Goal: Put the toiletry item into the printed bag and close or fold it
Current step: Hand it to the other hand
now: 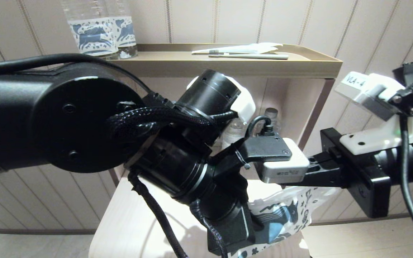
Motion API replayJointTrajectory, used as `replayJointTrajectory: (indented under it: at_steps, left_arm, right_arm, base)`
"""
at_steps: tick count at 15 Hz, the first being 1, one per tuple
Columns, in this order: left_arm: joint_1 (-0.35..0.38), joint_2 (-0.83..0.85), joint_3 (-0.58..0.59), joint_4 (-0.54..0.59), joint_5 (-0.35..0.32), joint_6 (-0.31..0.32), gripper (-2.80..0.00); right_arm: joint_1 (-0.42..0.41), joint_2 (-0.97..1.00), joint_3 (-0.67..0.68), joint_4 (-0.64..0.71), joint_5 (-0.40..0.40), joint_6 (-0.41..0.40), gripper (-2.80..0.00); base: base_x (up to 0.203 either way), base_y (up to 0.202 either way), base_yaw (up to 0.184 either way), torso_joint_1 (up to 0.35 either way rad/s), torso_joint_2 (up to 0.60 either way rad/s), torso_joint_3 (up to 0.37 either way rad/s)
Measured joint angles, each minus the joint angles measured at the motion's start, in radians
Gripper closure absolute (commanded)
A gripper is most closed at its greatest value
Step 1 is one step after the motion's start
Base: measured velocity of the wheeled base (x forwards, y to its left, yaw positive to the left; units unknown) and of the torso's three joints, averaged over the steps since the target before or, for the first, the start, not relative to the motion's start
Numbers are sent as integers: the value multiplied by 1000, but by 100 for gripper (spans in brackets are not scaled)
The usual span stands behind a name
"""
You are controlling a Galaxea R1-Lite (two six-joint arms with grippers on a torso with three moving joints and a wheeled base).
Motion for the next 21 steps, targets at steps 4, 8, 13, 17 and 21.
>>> replayJointTrajectory:
  at_steps: [4, 8, 13, 17, 21]
  left_arm:
    - [-7, 21, -69, 95, -10, -4, 0]
    - [-6, 30, -92, 122, -69, -3, 0]
    - [-6, 33, -91, 146, -69, -9, 0]
    - [-6, 18, -86, 155, -66, 1, 0]
    - [7, -21, -97, 163, -60, 17, 0]
  right_arm:
    - [6, -31, 23, -1, 0, -16, 0]
    - [7, -47, 46, -1, 1, -64, -280]
    - [8, -48, 52, 6, 3, -72, -280]
    - [6, -55, 65, -1, 4, -97, -280]
    - [-21, -66, 82, 4, 31, -148, -280]
  base:
    - [0, 0, 0, 0, 0, 0]
    - [0, 0, 0, 0, 0, 0]
    - [0, 0, 0, 0, 0, 0]
    - [0, 0, 0, 0, 0, 0]
    - [0, 0, 0, 0, 0, 0]
